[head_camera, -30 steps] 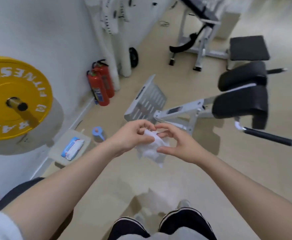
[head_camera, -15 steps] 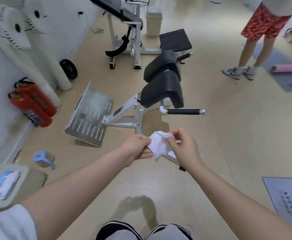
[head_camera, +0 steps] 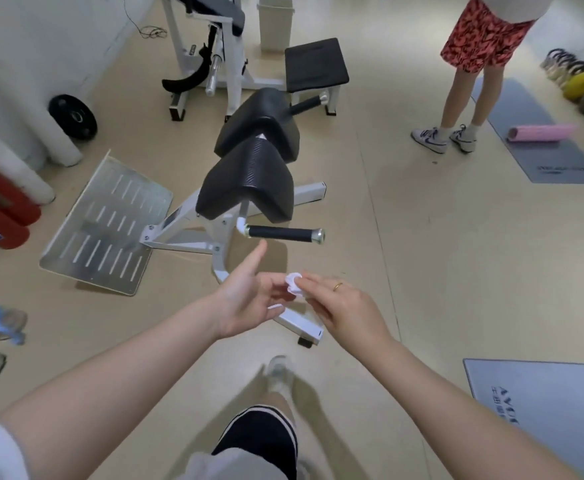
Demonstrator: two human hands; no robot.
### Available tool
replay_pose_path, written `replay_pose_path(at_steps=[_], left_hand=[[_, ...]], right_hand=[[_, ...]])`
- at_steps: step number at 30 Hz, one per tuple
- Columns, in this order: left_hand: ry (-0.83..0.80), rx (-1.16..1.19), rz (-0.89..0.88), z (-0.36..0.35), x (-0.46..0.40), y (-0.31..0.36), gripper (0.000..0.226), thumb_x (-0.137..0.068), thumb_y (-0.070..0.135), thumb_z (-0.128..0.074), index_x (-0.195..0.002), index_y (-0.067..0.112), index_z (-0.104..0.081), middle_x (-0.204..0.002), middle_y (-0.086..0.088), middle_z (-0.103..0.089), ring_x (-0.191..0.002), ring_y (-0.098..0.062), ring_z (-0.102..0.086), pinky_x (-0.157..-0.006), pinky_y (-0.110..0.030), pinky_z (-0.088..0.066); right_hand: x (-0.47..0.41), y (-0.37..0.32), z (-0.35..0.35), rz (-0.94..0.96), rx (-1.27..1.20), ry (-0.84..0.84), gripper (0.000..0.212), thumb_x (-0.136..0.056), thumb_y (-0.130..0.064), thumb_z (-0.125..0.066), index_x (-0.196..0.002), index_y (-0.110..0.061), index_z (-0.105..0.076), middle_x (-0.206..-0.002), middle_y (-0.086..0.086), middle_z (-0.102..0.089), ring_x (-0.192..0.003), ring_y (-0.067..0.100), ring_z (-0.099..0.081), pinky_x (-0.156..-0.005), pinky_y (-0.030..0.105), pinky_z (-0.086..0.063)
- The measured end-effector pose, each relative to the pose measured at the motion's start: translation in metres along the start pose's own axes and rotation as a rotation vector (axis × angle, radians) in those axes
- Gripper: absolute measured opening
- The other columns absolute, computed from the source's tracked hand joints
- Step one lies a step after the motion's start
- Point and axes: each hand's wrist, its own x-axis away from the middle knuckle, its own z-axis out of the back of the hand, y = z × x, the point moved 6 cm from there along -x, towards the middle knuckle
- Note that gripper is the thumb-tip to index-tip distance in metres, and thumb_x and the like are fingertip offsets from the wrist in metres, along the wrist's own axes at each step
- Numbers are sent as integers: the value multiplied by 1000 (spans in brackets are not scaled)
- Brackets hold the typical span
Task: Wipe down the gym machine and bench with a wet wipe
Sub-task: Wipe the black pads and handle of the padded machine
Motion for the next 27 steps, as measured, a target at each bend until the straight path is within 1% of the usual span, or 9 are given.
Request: replay_pose_path(at_steps=[4, 6, 9, 13, 16, 19, 22, 24, 27], left_hand=[[195, -168, -61, 20, -52, 49, 77, -92, 64, -19, -82, 12, -74, -99, -5, -66, -102, -18, -55, -96, -30, -40], [330, -169, -100, 33, -75, 79, 59, -97, 51, -28, -87, 12, -71, -101, -6, -67, -97, -17, -59, -81, -26, -46], [538, -48, -107, 55, -98, 112, 29, -98, 28, -38, -87, 13, -61, -91, -4, -64, -74, -13, -58, -65, -23, -44], [746, -17, -145, 88, -125, 139, 12, -92, 14, -46, -85, 13, -56, -73, -1, -58, -62, -13, -51, -56, -20, -38], [827, -30, -166, 102, -139, 153, 13, -91, 12, -47, -80, 14, -54, -71, 0, -56, -58, -12, -49, -53, -19, -36], [948, 5, -240, 116, -148, 170, 19, -91, 11, -46, -74, 15, -54, -76, -4, -55, -64, -17, -50, -57, -21, -38], [1192, -21, -315, 132, -152, 185, 14, -89, 8, -47, -82, 15, -57, -84, -9, -55, -73, -20, -50, -60, -22, -40], [1339, -2, -319, 141, -157, 194, 15, -89, 8, -53, -101, 9, -61, -96, -11, -60, -86, -24, -57, -74, -20, -43], [1475, 38, -232, 147, -172, 197, 35, -87, 16, -61, -119, 1, -55, -120, -15, -59, -113, -31, -53, -97, -32, -39]], right_hand=[[-61, 46, 13, 44, -36, -38, 29, -83, -17, -48, -103, -19, -69, -102, 0, -73, -79, 22, -70, -58, 29, -56], [-96, 73, 22, -29, -94, -43, 25, -86, -15, -51, -101, -17, -71, -99, 1, -71, -82, 25, -67, -65, 27, -53], [-146, 110, 33, -206, -213, -78, 21, -87, -9, -58, -102, -15, -71, -84, -6, -59, -78, 15, -58, -67, 8, -37], [-208, 143, 35, -307, -357, -176, 23, -88, -13, -56, -107, -20, -67, -88, -14, -60, -85, 6, -54, -69, 9, -37], [-243, 162, 23, -329, -502, -212, 30, -86, -9, -58, -113, -23, -57, -83, -18, -53, -76, -2, -50, -68, 4, -37], [-279, 175, 3, -234, -537, -369, 25, -85, -3, -56, -105, -18, -61, -90, -19, -57, -80, -7, -52, -70, 3, -37], [-317, 191, -13, -121, -488, -532, 19, -84, -5, -56, -91, -19, -65, -87, -17, -63, -83, 2, -58, -73, 15, -43], [-343, 204, -18, -60, -448, -624, 14, -84, -9, -56, -90, -17, -66, -86, -12, -64, -85, 9, -60, -75, 21, -46], [-375, 223, -20, 24, -414, -765, 10, -85, -12, -56, -90, -13, -65, -82, -12, -63, -80, 6, -59, -72, 21, -46]])
